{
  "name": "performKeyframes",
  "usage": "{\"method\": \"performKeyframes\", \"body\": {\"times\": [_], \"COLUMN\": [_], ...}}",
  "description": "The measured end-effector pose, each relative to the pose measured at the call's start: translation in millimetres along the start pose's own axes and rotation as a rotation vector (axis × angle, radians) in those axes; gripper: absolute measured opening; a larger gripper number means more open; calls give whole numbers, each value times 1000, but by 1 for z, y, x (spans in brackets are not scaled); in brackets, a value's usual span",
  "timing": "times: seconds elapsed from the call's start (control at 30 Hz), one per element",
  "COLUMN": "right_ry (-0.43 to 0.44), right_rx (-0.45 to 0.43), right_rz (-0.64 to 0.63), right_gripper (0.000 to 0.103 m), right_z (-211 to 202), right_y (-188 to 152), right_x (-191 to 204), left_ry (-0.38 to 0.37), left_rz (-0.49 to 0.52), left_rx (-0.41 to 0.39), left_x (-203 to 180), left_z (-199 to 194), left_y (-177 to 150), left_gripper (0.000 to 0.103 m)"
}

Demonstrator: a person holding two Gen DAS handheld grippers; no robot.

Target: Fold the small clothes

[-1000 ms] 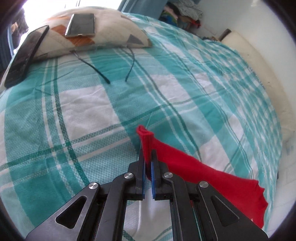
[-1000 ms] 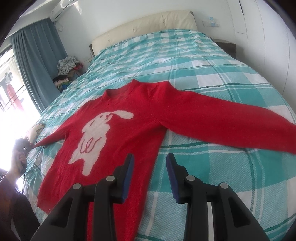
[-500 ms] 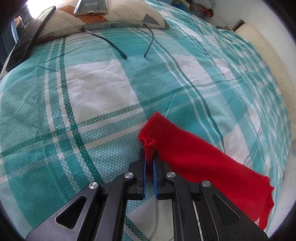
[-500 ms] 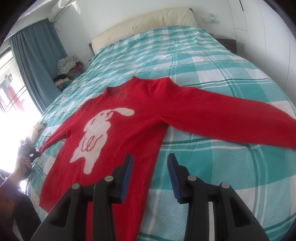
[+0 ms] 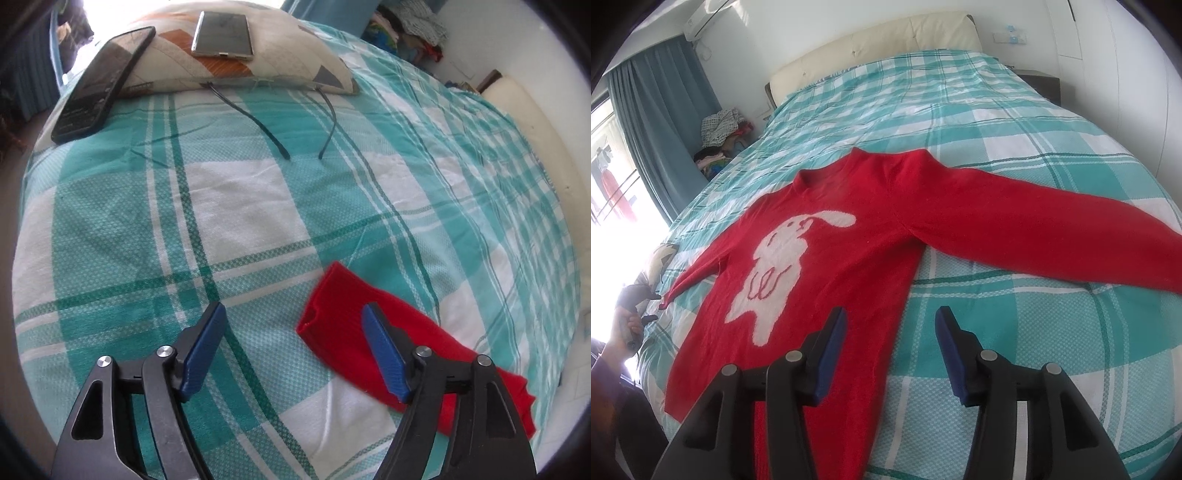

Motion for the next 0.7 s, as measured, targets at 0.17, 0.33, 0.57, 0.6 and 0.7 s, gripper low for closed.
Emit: {"method": "performKeyframes", "body": {"times": [0.17,0.33,0.57,0.6,0.7], "right_ry": [-23,-46,-72,-72,-64], "right_rx": [-27,-46,-70,-66,-59], "right_rz": [29,73,141,148,163], "right_gripper": [57,58,63,63,63], "right_z": [-5,-10,-16,-15,-14], "right_y": [4,8,14,14,14], "right_x": [-8,-20,-39,-41,-43], "left_ry": [38,-10,-144,-153,-200], "left_rz": [-28,-38,82,122,262], "left_rx": [-82,-145,-185,-192,-207], "left_x": [3,-5,-49,-58,-87], "left_z": [-14,-35,-65,-69,-80], "left_y": [7,8,-17,-23,-45], "left_gripper": [80,82,86,86,86]}}
Point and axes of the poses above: each gripper's, at about its wrist camera, not at the fingertips, and z roughly the way its jaws point, x to its left, y to its top, the point moved 3 cm from there along z, roughly the way its jaws point, and after that the axes turned 3 degrees about -x, right-handed, at the moved point
